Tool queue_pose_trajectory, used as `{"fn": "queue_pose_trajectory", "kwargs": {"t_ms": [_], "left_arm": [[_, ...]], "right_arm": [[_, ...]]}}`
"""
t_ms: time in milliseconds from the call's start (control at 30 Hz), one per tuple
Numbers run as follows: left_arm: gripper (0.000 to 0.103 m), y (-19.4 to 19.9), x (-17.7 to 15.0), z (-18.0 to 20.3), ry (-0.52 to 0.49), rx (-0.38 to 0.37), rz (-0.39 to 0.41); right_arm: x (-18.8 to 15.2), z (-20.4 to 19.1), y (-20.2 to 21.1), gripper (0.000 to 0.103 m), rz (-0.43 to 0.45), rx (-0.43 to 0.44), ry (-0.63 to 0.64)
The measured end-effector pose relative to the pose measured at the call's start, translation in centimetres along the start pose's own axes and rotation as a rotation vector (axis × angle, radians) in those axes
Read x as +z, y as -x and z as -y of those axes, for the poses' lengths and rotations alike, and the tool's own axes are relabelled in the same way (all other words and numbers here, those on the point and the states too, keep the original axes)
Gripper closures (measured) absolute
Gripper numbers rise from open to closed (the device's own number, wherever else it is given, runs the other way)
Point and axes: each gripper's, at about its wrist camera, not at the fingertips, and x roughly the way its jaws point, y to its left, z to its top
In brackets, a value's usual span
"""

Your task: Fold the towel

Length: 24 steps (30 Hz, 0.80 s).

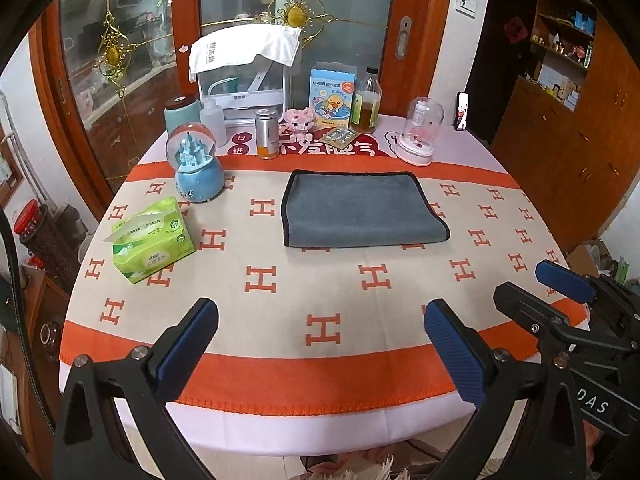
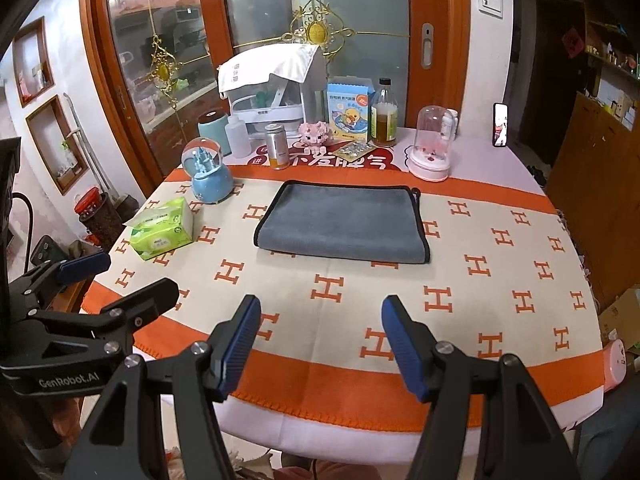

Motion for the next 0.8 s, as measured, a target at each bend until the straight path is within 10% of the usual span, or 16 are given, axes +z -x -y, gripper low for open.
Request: {"fn": "queue_pose_trajectory", "kwargs": {"t_ms": [800], "left_arm": [[0.001, -0.77, -0.09, -0.22, -0.001, 0.015, -0.017]], "right_arm": [[-0.01, -0.08, -1.02, 0.040, -0.024, 0.006, -0.008]]}}
